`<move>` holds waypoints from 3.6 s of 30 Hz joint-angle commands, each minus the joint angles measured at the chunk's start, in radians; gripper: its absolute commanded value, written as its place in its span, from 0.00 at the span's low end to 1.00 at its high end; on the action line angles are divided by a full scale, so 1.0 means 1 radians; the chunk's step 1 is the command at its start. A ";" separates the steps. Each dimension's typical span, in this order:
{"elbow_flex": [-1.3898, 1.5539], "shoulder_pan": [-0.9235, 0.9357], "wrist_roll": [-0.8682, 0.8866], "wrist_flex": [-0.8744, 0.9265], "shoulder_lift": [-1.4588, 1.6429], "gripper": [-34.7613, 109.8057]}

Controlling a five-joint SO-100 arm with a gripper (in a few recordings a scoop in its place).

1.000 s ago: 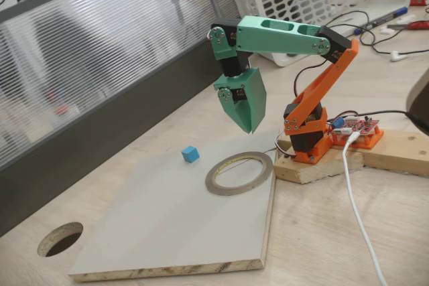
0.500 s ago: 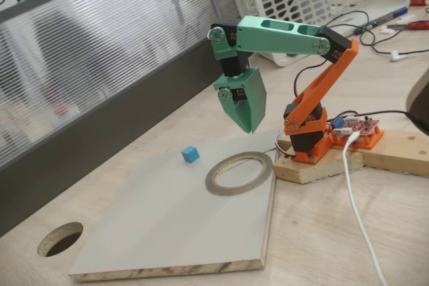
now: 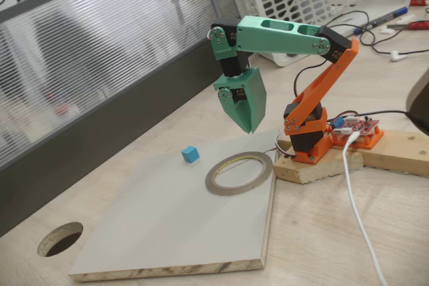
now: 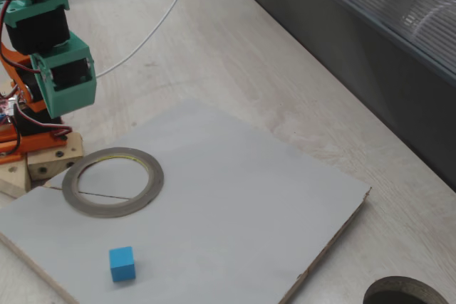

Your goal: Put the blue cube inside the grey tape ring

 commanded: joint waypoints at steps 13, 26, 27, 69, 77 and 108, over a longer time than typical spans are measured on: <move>-0.009 0.215 0.002 -0.005 -0.143 0.27; -0.046 0.408 0.002 -0.008 -0.253 0.27; -0.089 0.408 0.002 -0.008 -0.281 0.27; -0.891 0.302 -0.005 -0.284 -1.118 0.27; -0.891 0.310 0.000 -0.284 -1.103 0.27; -0.891 0.298 0.006 -0.268 -1.097 0.28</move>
